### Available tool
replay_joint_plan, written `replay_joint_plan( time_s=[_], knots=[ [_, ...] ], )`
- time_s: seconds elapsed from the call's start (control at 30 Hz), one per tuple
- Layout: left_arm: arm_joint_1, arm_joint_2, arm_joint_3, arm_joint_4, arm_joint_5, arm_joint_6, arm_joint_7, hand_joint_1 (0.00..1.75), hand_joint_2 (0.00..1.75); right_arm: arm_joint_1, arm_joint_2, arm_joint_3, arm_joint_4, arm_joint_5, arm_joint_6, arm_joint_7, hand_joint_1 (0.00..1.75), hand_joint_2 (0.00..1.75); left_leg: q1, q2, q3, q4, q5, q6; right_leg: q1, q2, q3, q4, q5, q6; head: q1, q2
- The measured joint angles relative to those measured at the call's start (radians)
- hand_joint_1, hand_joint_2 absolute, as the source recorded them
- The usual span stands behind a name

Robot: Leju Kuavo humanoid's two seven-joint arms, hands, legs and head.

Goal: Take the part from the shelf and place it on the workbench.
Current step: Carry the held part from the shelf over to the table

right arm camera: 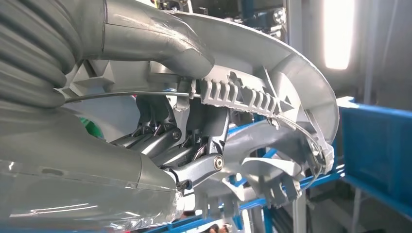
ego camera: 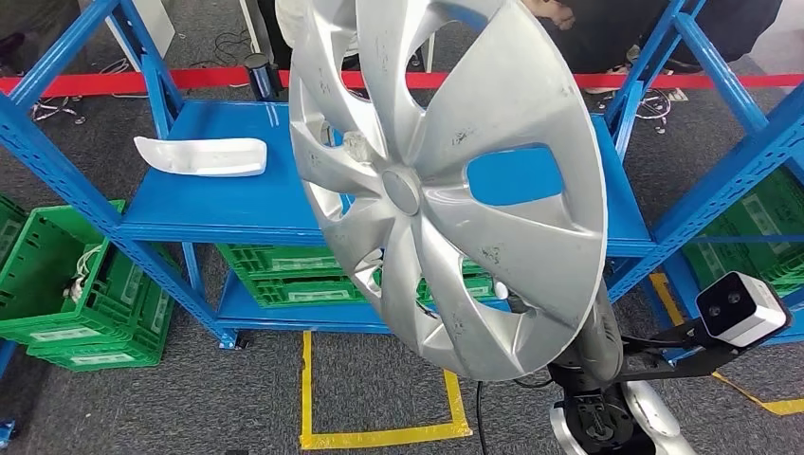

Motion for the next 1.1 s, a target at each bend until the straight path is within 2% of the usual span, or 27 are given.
replay_joint_plan(
  time_s=[0.03,0.07,0.13,0.17,0.2,0.27,0.3,0.33,0.37,0.4,0.43,0.47,0.53,0.57,0.63,0.67,0.7,0.77,0.8,0.83,0.87,0.9,0.97,1.0,1.03,1.07,1.1],
  knots=[
    [0.000,-0.002,0.000,0.000,0.000,0.000,0.000,0.00,1.75,-0.002,0.000,0.000,-0.001,0.001,0.000,0.000,1.75,1.75,0.001,0.002,-0.004,0.000,0.008,-0.004,0.006,-0.001,0.025,-0.043,-0.006,-0.008,-0.001,0.000],
    [0.000,-0.003,0.000,0.000,0.001,0.000,0.000,0.00,1.75,-0.003,0.000,0.000,-0.003,0.002,-0.001,0.000,1.75,1.75,0.001,0.005,-0.008,0.000,0.017,-0.009,0.008,-0.001,0.033,-0.064,-0.006,-0.011,0.000,0.000],
    [0.001,-0.001,0.000,0.000,0.003,0.001,0.000,0.00,1.75,-0.004,0.000,0.000,-0.003,0.007,-0.004,-0.001,1.75,1.75,0.003,0.006,-0.019,0.006,0.014,-0.021,0.003,-0.003,0.022,-0.077,0.015,-0.014,0.004,0.000],
    [0.001,0.000,0.000,0.000,0.005,0.002,0.000,0.00,1.75,-0.004,0.001,0.001,-0.003,0.012,-0.008,-0.001,1.75,1.75,0.004,0.004,-0.028,0.024,-0.012,-0.028,-0.001,-0.005,0.014,-0.082,0.028,-0.017,0.003,0.000],
    [0.001,0.002,0.000,0.000,0.007,0.003,0.000,0.00,1.75,-0.004,0.001,0.001,-0.003,0.021,-0.014,-0.002,1.75,1.75,0.008,0.001,-0.041,0.062,-0.055,-0.036,-0.005,-0.007,0.003,-0.085,0.041,-0.019,-0.002,0.000],
    [0.001,0.004,0.000,0.001,0.012,0.006,0.000,0.00,1.75,-0.003,0.001,0.001,-0.003,0.044,-0.030,-0.004,1.75,1.75,0.020,-0.002,-0.071,0.182,-0.151,-0.052,-0.008,-0.008,-0.029,-0.078,0.060,-0.019,-0.016,0.000],
    [0.001,0.006,0.000,0.001,0.013,0.007,0.000,0.00,1.75,-0.002,0.002,0.002,-0.003,0.055,-0.038,-0.005,1.75,1.75,0.027,-0.002,-0.079,0.239,-0.175,-0.059,-0.010,-0.009,-0.047,-0.072,0.070,-0.016,-0.020,0.000],
    [0.001,0.008,0.000,0.001,0.015,0.009,0.000,0.00,1.75,-0.001,0.002,0.002,-0.003,0.067,-0.047,-0.006,1.75,1.75,0.033,-0.002,-0.077,0.275,-0.173,-0.066,-0.014,-0.010,-0.067,-0.063,0.078,-0.011,-0.023,0.000],
    [0.001,0.009,0.000,0.001,0.017,0.011,0.000,0.00,1.75,-0.001,0.003,0.003,-0.003,0.078,-0.054,-0.007,1.75,1.75,0.039,-0.001,-0.060,0.281,-0.150,-0.074,-0.018,-0.011,-0.088,-0.053,0.086,-0.006,-0.026,0.000],
    [0.001,0.012,0.000,0.001,0.019,0.013,0.000,0.00,1.75,0.000,0.005,0.003,-0.003,0.089,-0.062,-0.008,1.75,1.75,0.045,0.000,-0.027,0.254,-0.118,-0.081,-0.022,-0.012,-0.109,-0.040,0.092,0.001,-0.028,0.000],
    [-0.001,0.013,0.000,0.000,0.020,0.015,0.000,0.00,1.75,0.000,0.006,0.004,-0.003,0.100,-0.069,-0.009,1.75,1.75,0.051,0.000,0.019,0.199,-0.102,-0.089,-0.026,-0.012,-0.129,-0.025,0.097,0.007,-0.030,0.000],
    [-0.002,0.015,0.000,0.000,0.021,0.016,0.001,0.00,1.75,-0.001,0.008,0.005,-0.005,0.109,-0.076,-0.010,1.75,1.75,0.053,-0.001,0.069,0.132,-0.104,-0.092,-0.029,-0.013,-0.147,-0.009,0.101,0.013,-0.033,0.000],
    [-0.006,0.018,-0.001,-0.002,0.023,0.017,0.005,0.00,1.75,0.000,0.010,0.007,-0.009,0.123,-0.086,-0.012,1.75,1.75,0.052,-0.004,0.128,0.035,-0.138,-0.081,-0.029,-0.013,-0.167,0.010,0.111,0.028,-0.036,0.000],
    [-0.007,0.021,-0.001,-0.002,0.024,0.017,0.008,0.00,1.75,0.000,0.010,0.008,-0.012,0.126,-0.089,-0.013,1.75,1.75,0.047,-0.006,0.134,0.018,-0.145,-0.069,-0.030,-0.013,-0.171,0.012,0.119,0.036,-0.035,0.000],
    [-0.006,0.026,-0.003,-0.002,0.027,0.017,0.019,0.00,1.75,0.003,0.011,0.009,-0.013,0.128,-0.091,-0.014,1.75,1.75,0.045,-0.005,0.120,0.016,-0.132,-0.045,-0.034,-0.012,-0.177,0.011,0.124,0.049,-0.033,0.000],
    [-0.005,0.028,-0.004,-0.002,0.028,0.018,0.025,0.00,1.75,0.004,0.012,0.009,-0.013,0.128,-0.092,-0.015,1.75,1.75,0.044,-0.004,0.111,0.015,-0.121,-0.034,-0.036,-0.012,-0.184,0.025,0.100,0.054,-0.030,0.000],
    [-0.005,0.029,-0.006,-0.002,0.029,0.018,0.030,0.00,1.75,0.006,0.013,0.009,-0.013,0.127,-0.092,-0.016,1.75,1.75,0.043,-0.003,0.099,0.014,-0.108,-0.026,-0.038,-0.011,-0.193,0.057,0.058,0.057,-0.027,0.000],
    [-0.006,0.031,-0.008,-0.002,0.031,0.018,0.039,0.00,1.75,0.008,0.014,0.010,-0.013,0.125,-0.092,-0.018,1.75,1.75,0.038,-0.002,0.070,0.015,-0.083,-0.015,-0.038,-0.009,-0.215,0.172,-0.053,0.059,-0.015,0.000],
    [-0.006,0.032,-0.010,-0.002,0.031,0.018,0.044,0.00,1.75,0.009,0.015,0.011,-0.012,0.122,-0.093,-0.020,1.75,1.75,0.033,-0.002,0.053,0.016,-0.070,-0.012,-0.036,-0.008,-0.220,0.230,-0.086,0.057,-0.009,0.000],
    [-0.005,0.034,-0.012,-0.002,0.033,0.019,0.049,0.00,1.75,0.009,0.016,0.012,-0.012,0.121,-0.093,-0.022,1.75,1.75,0.028,-0.002,0.036,0.017,-0.057,-0.010,-0.035,-0.008,-0.216,0.271,-0.095,0.053,-0.003,0.000],
    [-0.005,0.036,-0.014,-0.002,0.035,0.021,0.053,0.00,1.75,0.009,0.017,0.013,-0.011,0.119,-0.093,-0.023,1.75,1.75,0.023,-0.002,0.019,0.017,-0.045,-0.008,-0.031,-0.008,-0.199,0.281,-0.079,0.047,0.003,0.000],
    [-0.005,0.038,-0.016,-0.002,0.037,0.022,0.056,0.00,1.75,0.009,0.018,0.015,-0.011,0.118,-0.093,-0.025,1.75,1.75,0.017,-0.001,0.004,0.018,-0.033,-0.007,-0.026,-0.007,-0.167,0.259,-0.052,0.037,0.008,0.000],
    [-0.005,0.040,-0.017,-0.003,0.045,0.026,0.058,0.00,1.75,0.007,0.019,0.018,-0.011,0.119,-0.092,-0.027,1.75,1.75,0.007,0.000,-0.017,0.018,-0.012,-0.006,-0.008,-0.005,-0.062,0.131,-0.014,0.006,0.013,0.000],
    [-0.005,0.040,-0.017,-0.004,0.049,0.029,0.057,0.00,1.75,0.005,0.020,0.019,-0.012,0.119,-0.091,-0.027,1.75,1.75,0.004,0.001,-0.023,0.018,-0.003,-0.008,0.000,-0.004,-0.007,0.052,-0.016,-0.008,0.012,0.000],
    [-0.005,0.040,-0.017,-0.004,0.052,0.031,0.054,0.00,1.75,0.002,0.020,0.019,-0.013,0.120,-0.091,-0.028,1.75,1.75,0.003,0.003,-0.029,0.017,0.008,-0.010,0.008,-0.004,0.031,-0.009,-0.024,-0.016,0.010,0.000],
    [-0.005,0.039,-0.017,-0.005,0.056,0.033,0.051,0.00,1.75,0.000,0.020,0.019,-0.013,0.120,-0.091,-0.030,1.75,1.75,0.003,0.006,-0.033,0.015,0.019,-0.014,0.013,-0.004,0.052,-0.047,-0.031,-0.021,0.009,0.000],
    [-0.004,0.040,-0.017,-0.005,0.058,0.035,0.045,0.00,1.75,-0.001,0.020,0.020,-0.014,0.121,-0.090,-0.031,1.75,1.75,0.002,0.008,-0.038,0.011,0.032,-0.018,0.013,-0.004,0.053,-0.066,-0.028,-0.023,0.010,0.000]
  ],
)
